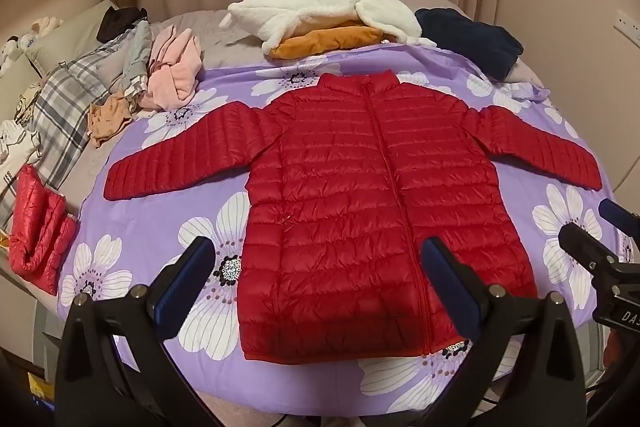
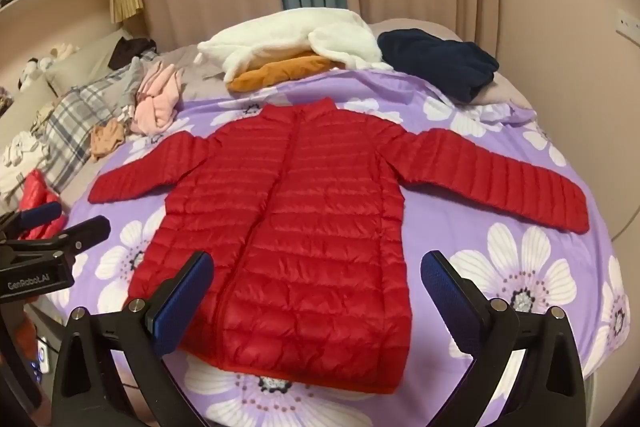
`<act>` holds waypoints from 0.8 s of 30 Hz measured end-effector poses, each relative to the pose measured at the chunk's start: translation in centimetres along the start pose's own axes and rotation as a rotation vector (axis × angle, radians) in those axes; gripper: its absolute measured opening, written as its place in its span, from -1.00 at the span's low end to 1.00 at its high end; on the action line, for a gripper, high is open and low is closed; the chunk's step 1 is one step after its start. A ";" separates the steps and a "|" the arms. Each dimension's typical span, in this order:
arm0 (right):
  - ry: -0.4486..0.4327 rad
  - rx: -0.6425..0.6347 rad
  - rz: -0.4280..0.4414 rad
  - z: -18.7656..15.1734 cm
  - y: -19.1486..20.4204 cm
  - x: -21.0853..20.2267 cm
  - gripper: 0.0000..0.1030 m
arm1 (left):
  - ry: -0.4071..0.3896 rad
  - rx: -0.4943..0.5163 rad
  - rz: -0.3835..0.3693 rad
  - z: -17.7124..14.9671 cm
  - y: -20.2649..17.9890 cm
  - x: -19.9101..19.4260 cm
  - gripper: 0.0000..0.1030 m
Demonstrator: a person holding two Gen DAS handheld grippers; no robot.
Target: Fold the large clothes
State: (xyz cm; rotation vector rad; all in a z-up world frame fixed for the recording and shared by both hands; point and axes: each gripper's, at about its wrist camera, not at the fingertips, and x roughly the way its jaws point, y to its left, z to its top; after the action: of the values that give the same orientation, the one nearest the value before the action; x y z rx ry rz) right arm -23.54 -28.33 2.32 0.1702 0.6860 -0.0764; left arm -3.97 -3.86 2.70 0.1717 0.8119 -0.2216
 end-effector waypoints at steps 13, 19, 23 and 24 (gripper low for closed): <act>-0.004 0.001 0.000 0.2 0.1 -0.1 0.99 | -0.002 0.002 -0.002 -0.2 0.2 0.0 1.00; -0.004 -0.002 0.000 0.1 0.0 0.0 0.99 | -0.002 0.004 -0.004 -0.2 0.2 0.0 1.00; -0.002 -0.002 0.000 0.0 -0.1 -0.1 0.99 | -0.002 0.006 -0.003 -0.3 0.3 0.0 1.00; -0.002 -0.002 0.000 -0.1 -0.1 -0.1 0.99 | -0.001 0.007 -0.002 -0.3 0.2 0.1 1.00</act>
State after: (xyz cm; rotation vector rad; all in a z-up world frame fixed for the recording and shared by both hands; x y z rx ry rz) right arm -23.69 -28.41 2.33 0.1683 0.6840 -0.0756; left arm -4.05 -3.57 2.51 0.1769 0.8102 -0.2267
